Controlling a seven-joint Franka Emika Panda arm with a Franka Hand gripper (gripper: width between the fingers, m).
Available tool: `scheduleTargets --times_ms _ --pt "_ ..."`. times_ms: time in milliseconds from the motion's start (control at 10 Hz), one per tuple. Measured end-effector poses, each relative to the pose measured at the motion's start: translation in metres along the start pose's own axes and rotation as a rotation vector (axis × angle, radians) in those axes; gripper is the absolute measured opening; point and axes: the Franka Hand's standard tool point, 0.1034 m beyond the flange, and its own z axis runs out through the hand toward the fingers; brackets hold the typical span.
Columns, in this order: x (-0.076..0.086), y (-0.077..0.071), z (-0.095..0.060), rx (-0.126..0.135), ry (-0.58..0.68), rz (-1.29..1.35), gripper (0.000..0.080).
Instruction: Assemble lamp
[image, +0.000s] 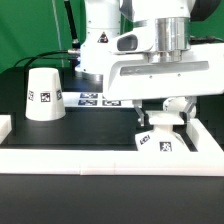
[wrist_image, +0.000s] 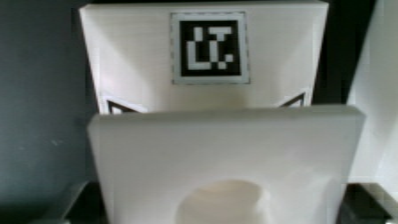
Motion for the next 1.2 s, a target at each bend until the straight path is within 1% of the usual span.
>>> scheduleTargets --times_ms 300,500,600,1000,1100,1200 --pt "0.019 -0.006 0.003 0.006 0.023 0.008 0.0537" --pt "0.024 -0.016 0.005 0.011 0.046 -0.004 0.0537" --pt "0.026 -0.018 0.006 0.01 0.053 -0.002 0.0537" --pt "0.026 -0.018 0.005 0.01 0.079 -0.009 0.0537" --pt "0.026 -0.018 0.005 0.01 0.079 -0.009 0.0654" --pt "0.025 -0.018 0.005 0.01 0.08 -0.009 0.0654"
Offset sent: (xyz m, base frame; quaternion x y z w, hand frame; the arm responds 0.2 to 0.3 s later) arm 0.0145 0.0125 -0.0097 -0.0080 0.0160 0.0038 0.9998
